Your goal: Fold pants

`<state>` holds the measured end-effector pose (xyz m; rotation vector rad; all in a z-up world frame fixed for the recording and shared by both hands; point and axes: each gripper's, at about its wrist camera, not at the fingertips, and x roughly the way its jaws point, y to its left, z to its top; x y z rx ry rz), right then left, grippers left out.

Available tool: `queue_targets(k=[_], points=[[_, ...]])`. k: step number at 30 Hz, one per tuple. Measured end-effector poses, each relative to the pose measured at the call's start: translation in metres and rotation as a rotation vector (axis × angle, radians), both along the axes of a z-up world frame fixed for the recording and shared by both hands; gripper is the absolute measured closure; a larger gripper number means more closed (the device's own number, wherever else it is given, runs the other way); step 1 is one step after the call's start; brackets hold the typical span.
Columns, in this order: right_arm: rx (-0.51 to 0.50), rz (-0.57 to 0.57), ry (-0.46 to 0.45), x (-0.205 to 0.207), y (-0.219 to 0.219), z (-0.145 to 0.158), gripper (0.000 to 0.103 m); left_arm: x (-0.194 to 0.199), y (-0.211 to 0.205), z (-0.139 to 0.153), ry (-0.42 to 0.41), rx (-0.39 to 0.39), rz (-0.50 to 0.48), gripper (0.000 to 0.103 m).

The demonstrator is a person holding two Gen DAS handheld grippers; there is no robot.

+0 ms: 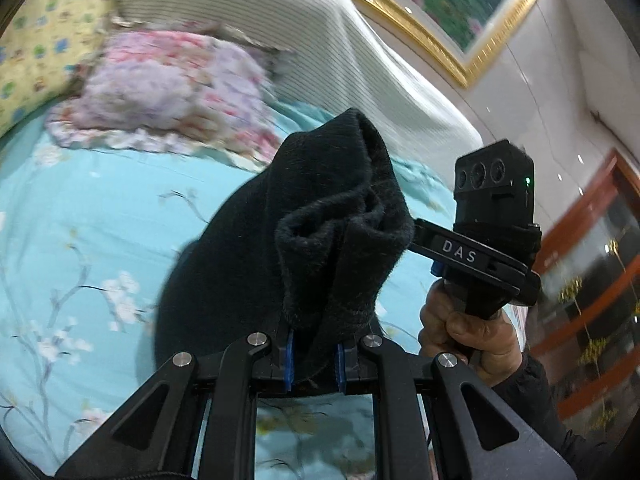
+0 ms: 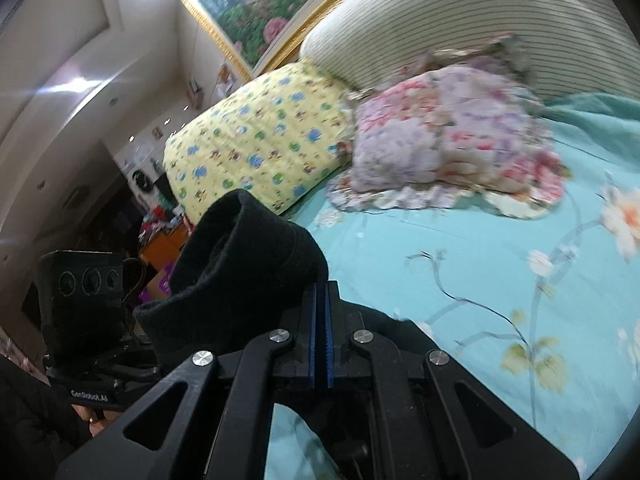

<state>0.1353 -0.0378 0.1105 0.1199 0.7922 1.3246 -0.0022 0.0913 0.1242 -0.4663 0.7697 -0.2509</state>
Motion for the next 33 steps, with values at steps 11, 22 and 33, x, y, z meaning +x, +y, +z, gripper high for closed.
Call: queue_targets(k=[11, 22, 33], points=[[0.047, -0.150, 0.098, 0.012, -0.090, -0.039, 0.099, 0.034, -0.093, -0.038, 0.100, 0.071, -0.173, 0.089], [0.013, -0.269, 0.196, 0.029, -0.137, -0.089, 0.098, 0.057, -0.132, -0.077, 0.167, 0.146, -0.239, 0.087], [-0.104, -0.469, 0.207, 0.023, -0.174, -0.105, 0.099, 0.055, -0.138, -0.087, 0.167, 0.151, -0.270, 0.054]])
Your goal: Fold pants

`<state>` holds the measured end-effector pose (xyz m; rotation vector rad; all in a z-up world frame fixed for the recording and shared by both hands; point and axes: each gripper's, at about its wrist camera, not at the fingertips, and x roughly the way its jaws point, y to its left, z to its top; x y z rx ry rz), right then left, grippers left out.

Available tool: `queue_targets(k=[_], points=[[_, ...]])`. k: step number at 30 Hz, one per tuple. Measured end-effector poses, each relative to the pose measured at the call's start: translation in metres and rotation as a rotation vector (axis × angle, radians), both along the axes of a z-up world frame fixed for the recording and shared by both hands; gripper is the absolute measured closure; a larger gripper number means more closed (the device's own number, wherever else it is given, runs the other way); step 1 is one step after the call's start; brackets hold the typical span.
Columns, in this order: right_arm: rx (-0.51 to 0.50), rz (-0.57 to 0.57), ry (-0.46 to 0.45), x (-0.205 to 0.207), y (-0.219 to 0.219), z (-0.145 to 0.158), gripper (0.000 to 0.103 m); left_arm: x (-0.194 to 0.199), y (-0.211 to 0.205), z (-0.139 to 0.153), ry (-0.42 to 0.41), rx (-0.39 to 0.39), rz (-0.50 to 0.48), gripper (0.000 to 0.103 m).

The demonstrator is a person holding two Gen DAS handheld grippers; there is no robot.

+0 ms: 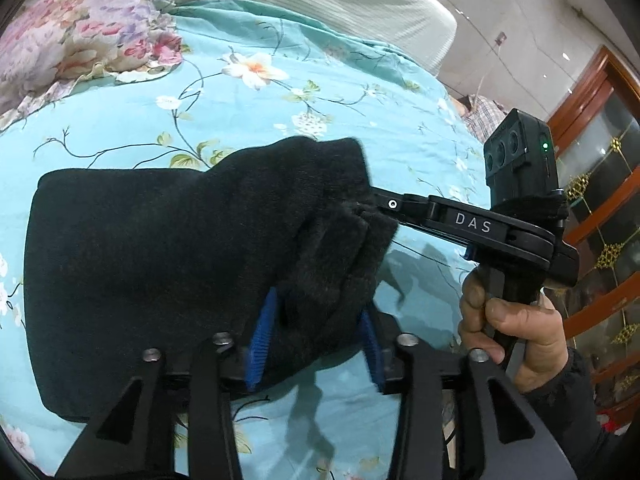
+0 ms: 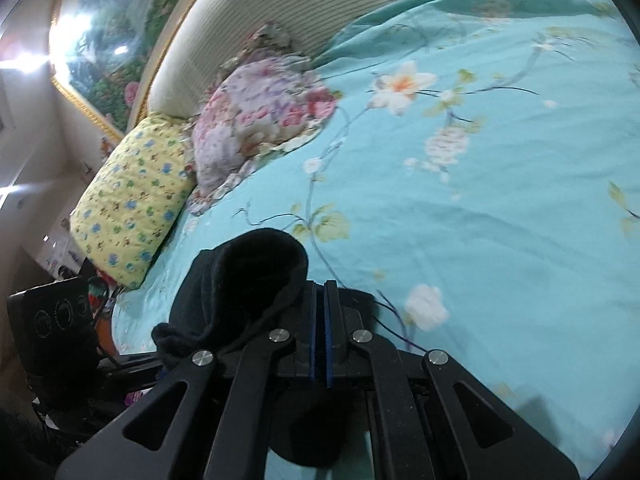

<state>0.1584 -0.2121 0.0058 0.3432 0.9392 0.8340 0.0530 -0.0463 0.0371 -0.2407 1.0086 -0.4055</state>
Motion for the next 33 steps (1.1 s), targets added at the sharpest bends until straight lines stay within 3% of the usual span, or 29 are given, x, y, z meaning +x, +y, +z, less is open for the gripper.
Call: queue_targets(k=[3, 5, 7, 21, 33], points=[[-0.017, -0.040, 0.009, -0.006, -0.009, 0.001, 0.090, -0.003, 0.000, 0.002, -0.012, 0.003, -0.003, 0.042], [-0.017, -0.067, 0.015, -0.011, -0.015, 0.001, 0.048, -0.006, 0.002, 0.004, -0.012, -0.004, -0.002, 0.042], [-0.003, -0.099, 0.000, -0.017, -0.023, 0.004, 0.035, -0.009, 0.006, 0.006, -0.011, -0.015, 0.005, 0.042], [0.028, -0.098, 0.001, -0.046, -0.020, 0.017, 0.035, -0.027, 0.057, 0.028, -0.045, -0.066, 0.133, 0.040], [0.010, -0.101, -0.011, -0.060, -0.010, 0.021, 0.026, -0.033, 0.100, 0.024, -0.049, -0.082, 0.241, 0.037]])
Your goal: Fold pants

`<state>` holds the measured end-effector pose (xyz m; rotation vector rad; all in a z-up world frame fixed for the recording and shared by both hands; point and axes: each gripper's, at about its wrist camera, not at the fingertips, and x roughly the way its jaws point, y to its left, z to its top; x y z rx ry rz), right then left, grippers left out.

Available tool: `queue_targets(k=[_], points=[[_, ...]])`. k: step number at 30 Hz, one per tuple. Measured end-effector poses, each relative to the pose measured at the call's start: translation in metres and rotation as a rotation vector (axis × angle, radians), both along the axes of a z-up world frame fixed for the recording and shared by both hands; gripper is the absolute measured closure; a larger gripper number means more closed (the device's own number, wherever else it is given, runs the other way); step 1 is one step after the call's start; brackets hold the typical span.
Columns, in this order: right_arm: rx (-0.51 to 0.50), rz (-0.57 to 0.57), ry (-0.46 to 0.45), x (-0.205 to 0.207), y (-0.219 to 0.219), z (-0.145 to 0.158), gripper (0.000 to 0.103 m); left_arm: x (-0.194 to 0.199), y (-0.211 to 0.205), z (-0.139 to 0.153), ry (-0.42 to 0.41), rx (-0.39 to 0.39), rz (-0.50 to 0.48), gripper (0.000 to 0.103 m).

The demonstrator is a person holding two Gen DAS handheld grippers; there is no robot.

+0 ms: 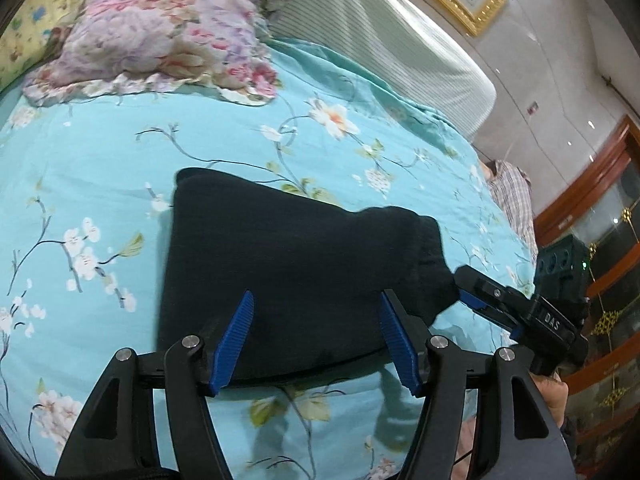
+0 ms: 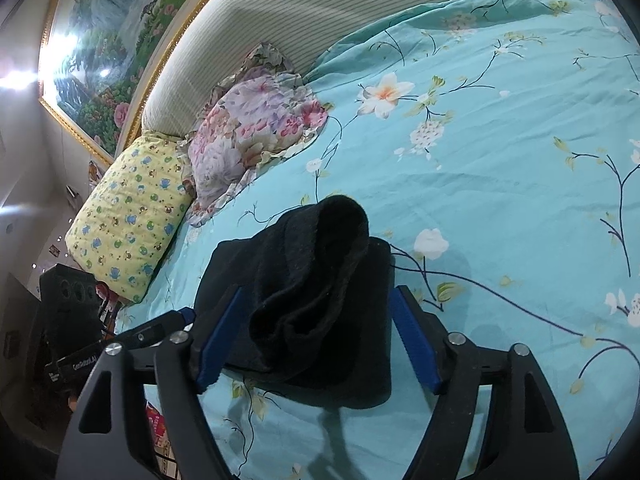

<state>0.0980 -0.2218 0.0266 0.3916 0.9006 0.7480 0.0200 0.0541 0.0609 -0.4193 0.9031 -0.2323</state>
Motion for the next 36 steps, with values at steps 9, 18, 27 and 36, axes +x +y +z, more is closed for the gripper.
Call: queue_targets(k=[9, 18, 27, 36], points=[[-0.007, -0.015, 0.036, -0.005, 0.012, -0.009, 0.026, 0.005, 0.033, -0.012, 0.021, -0.032, 0.072, 0.036], [-0.008, -0.025, 0.063, -0.003, 0.017, -0.017, 0.026, 0.011, 0.045, -0.024, 0.045, -0.044, 0.094, 0.035], [-0.007, -0.034, 0.086, -0.003, 0.019, -0.026, 0.026, 0.020, 0.049, -0.034, 0.071, -0.055, 0.103, 0.034], [0.001, -0.038, 0.096, -0.003, 0.019, -0.028, 0.026, 0.030, 0.047, -0.043, 0.089, -0.051, 0.096, 0.030]])
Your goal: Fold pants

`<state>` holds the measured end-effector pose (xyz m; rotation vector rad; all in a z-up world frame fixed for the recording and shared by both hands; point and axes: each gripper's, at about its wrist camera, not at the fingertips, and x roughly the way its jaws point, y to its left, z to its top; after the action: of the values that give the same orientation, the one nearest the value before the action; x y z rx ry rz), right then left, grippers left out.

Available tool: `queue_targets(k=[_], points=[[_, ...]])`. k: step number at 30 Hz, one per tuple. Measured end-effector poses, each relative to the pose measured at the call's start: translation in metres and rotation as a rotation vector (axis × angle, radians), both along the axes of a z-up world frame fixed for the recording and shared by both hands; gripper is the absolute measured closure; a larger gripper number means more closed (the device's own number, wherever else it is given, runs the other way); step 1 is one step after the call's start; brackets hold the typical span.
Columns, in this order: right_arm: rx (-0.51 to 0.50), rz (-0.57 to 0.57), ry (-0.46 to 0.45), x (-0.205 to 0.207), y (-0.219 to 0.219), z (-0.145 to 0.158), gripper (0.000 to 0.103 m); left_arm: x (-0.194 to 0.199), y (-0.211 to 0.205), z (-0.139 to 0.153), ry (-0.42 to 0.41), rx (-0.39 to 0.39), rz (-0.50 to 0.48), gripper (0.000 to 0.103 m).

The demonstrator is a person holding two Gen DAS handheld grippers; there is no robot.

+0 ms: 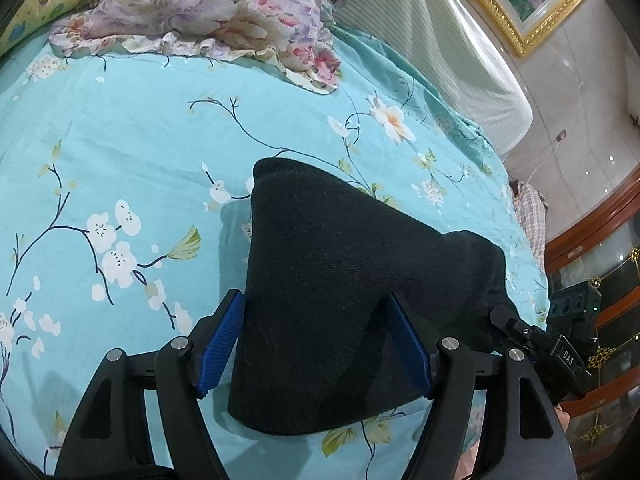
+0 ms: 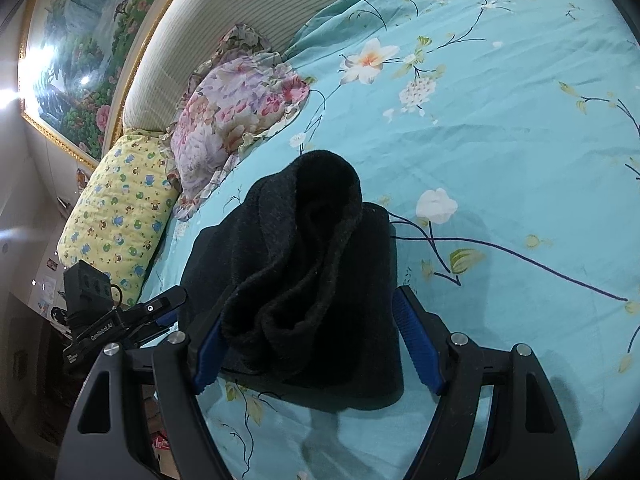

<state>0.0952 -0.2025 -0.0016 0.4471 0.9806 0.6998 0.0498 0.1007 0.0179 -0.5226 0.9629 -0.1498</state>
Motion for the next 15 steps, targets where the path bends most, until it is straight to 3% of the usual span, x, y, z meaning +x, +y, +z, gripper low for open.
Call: queue_targets(k=[9, 15], points=[[-0.002, -0.001, 0.021, -0.001, 0.003, -0.008, 0.026, 0.010, 0.002, -0.021, 0.033, -0.015, -0.009, 0.028], [0.011, 0.004, 0.044, 0.000, 0.005, -0.016, 0.026, 0.019, 0.008, -0.038, 0.059, -0.096, -0.027, 0.040]])
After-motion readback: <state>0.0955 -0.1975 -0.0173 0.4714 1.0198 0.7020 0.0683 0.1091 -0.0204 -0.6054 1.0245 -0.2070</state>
